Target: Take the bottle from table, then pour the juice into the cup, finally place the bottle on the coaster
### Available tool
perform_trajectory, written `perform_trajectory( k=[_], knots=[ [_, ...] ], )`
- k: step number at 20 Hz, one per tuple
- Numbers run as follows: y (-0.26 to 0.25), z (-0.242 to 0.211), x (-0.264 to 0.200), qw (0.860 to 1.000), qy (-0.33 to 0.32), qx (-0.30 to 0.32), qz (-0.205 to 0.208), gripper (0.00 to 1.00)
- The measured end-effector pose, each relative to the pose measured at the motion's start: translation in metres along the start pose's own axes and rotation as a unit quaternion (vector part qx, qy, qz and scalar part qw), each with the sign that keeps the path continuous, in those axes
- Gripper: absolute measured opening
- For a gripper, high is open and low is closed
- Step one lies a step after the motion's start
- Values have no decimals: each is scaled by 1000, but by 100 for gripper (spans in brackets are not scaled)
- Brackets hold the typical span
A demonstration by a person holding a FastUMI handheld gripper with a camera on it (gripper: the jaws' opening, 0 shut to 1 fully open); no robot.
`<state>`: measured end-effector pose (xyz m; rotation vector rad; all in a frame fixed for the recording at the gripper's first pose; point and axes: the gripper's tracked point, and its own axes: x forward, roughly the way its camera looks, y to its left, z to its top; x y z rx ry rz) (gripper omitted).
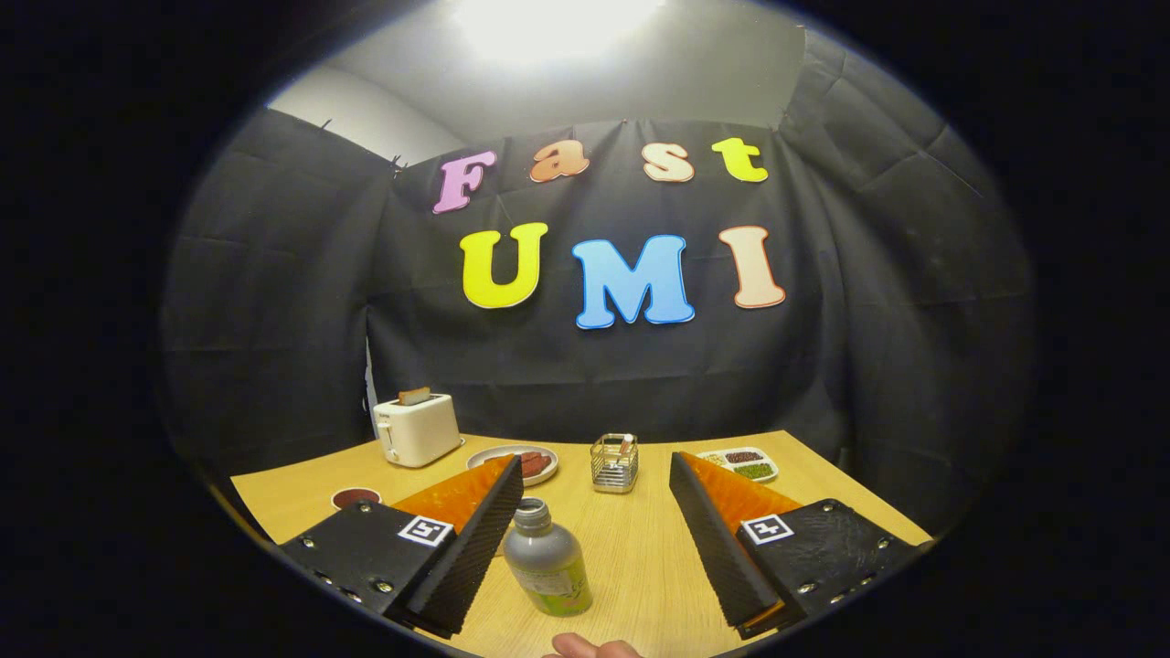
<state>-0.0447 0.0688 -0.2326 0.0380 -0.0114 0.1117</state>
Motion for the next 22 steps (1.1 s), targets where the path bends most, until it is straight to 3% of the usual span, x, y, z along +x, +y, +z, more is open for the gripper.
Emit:
perform_trajectory(
  k=[5, 18, 22],
  knots=[
    [17, -39, 6, 1000, 12, -20, -4, 99],
    [36, -103, 60, 998, 56, 17, -16, 99],
    [35, -112, 73, 998, 57, 4, -29, 99]
  ],
)
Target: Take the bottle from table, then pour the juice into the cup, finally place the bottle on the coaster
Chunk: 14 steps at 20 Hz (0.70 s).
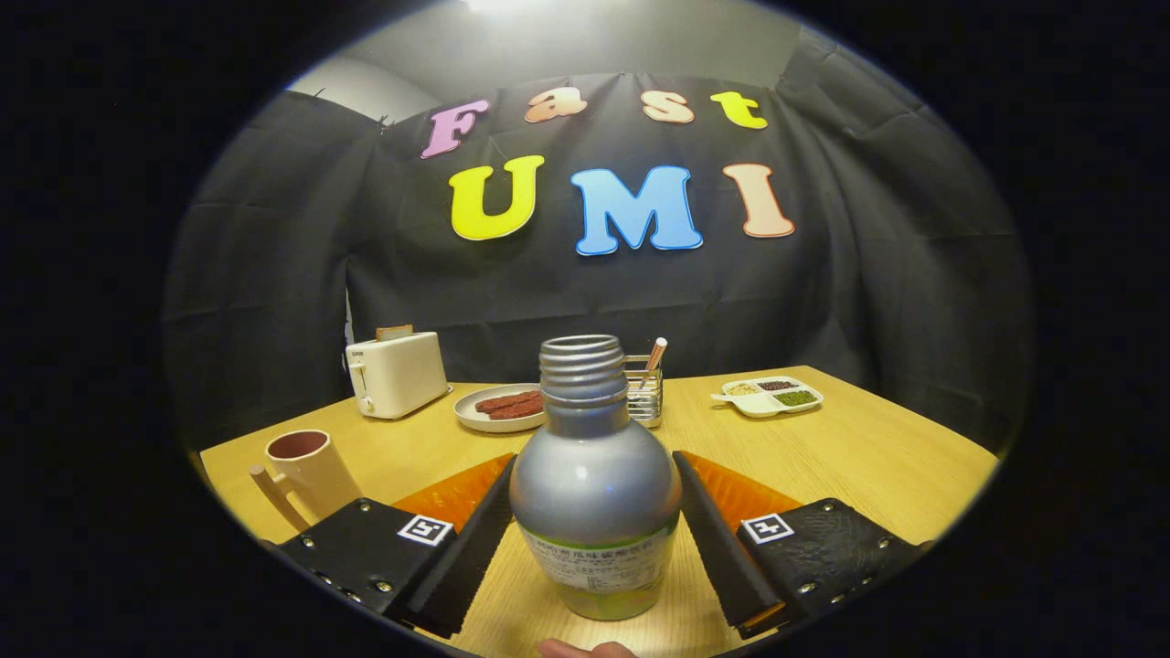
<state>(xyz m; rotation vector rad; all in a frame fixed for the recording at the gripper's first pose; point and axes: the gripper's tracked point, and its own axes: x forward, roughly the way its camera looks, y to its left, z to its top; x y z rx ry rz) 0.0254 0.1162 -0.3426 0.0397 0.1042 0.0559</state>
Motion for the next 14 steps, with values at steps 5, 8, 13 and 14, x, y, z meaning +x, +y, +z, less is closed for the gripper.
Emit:
perform_trajectory(
  k=[5, 8, 13, 14],
  knots=[
    [8, 2, 8, 1000, 21, -15, 5, 83],
    [28, 27, 9, 998, 7, -53, 19, 83],
    [66, 56, 20, 980, -14, -196, 25, 83],
    [73, 55, 22, 975, -11, -218, 33, 83]
  ],
)
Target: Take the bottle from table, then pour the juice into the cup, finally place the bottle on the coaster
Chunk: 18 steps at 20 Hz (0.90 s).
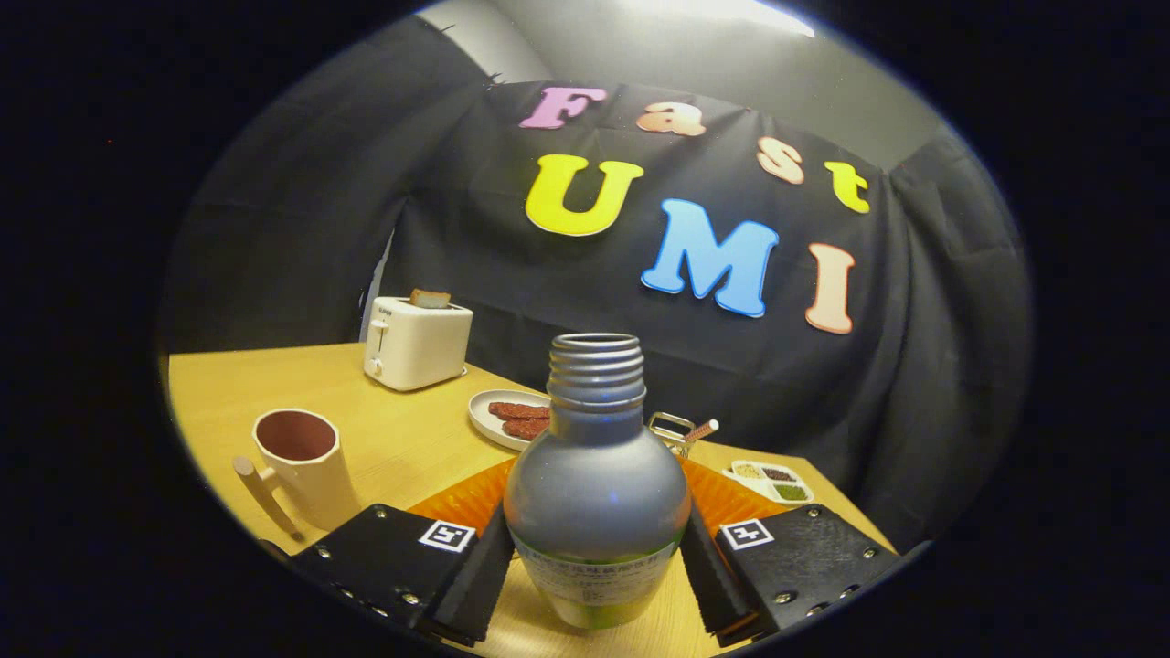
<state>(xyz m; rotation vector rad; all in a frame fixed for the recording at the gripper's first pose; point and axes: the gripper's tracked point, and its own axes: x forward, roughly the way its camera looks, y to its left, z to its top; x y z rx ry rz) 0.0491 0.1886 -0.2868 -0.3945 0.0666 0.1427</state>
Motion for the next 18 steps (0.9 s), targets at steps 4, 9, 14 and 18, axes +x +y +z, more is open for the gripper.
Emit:
perform_trajectory(
  k=[4, 9, 14, 18],
  knots=[
    [25, 8, 9, 997, 6, -76, 20, 82],
    [41, 16, 18, 973, -6, -231, 3, 82],
    [57, 6, 21, 942, -10, -335, 3, 82],
    [69, 10, 22, 917, -19, -399, 2, 82]
  ],
)
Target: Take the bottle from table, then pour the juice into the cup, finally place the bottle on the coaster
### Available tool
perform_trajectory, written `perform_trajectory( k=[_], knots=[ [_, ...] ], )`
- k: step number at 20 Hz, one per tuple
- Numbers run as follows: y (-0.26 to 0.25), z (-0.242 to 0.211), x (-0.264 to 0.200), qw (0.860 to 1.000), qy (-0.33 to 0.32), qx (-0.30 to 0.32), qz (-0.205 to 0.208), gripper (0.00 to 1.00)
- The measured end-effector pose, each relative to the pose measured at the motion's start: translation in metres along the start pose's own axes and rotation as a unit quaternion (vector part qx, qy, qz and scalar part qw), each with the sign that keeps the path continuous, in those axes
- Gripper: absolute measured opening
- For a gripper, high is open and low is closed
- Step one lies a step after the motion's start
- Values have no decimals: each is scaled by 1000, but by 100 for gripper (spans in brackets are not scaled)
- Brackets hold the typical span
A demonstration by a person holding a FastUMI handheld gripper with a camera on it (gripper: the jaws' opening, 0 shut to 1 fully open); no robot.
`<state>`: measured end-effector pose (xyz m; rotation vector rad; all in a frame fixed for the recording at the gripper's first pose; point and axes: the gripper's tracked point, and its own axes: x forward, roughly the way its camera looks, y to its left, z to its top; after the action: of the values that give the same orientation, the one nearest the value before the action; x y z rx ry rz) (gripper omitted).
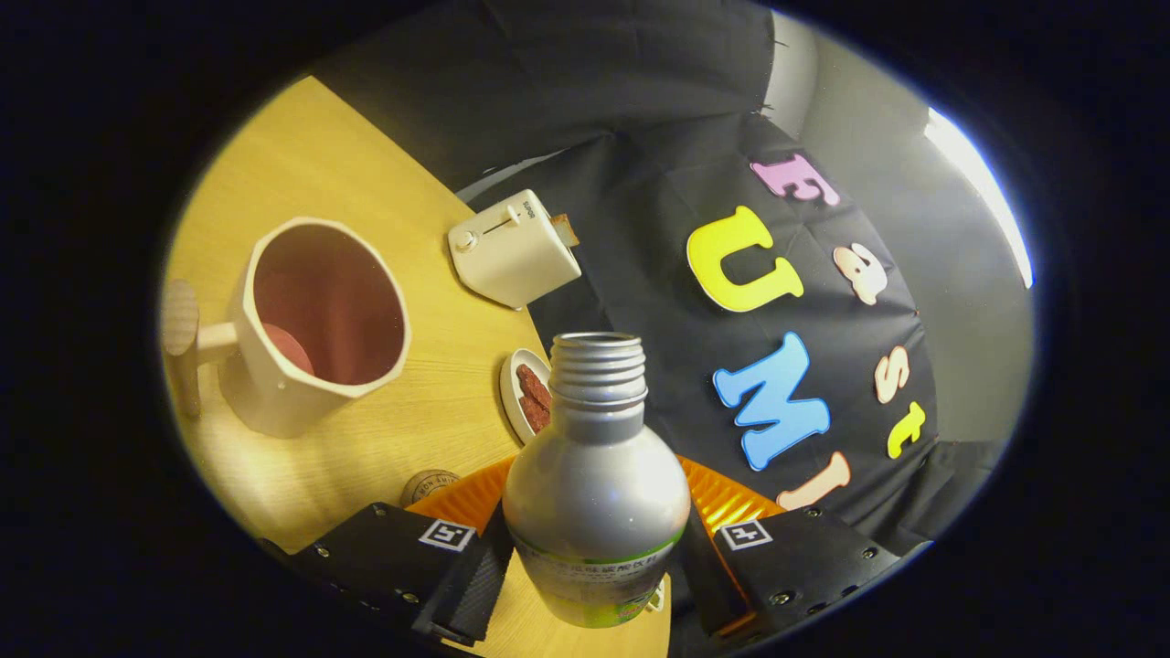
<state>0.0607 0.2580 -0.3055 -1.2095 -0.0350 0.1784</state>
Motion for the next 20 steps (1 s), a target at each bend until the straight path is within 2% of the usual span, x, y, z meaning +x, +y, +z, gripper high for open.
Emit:
perform_trajectory(
  k=[4, 10, 20],
  knots=[
    [-4, 6, -6, 997, -16, -74, -26, 82],
    [-11, 16, -3, 987, -31, -151, -43, 82],
    [-16, 20, -1, 972, -43, -223, -59, 82]
  ],
)
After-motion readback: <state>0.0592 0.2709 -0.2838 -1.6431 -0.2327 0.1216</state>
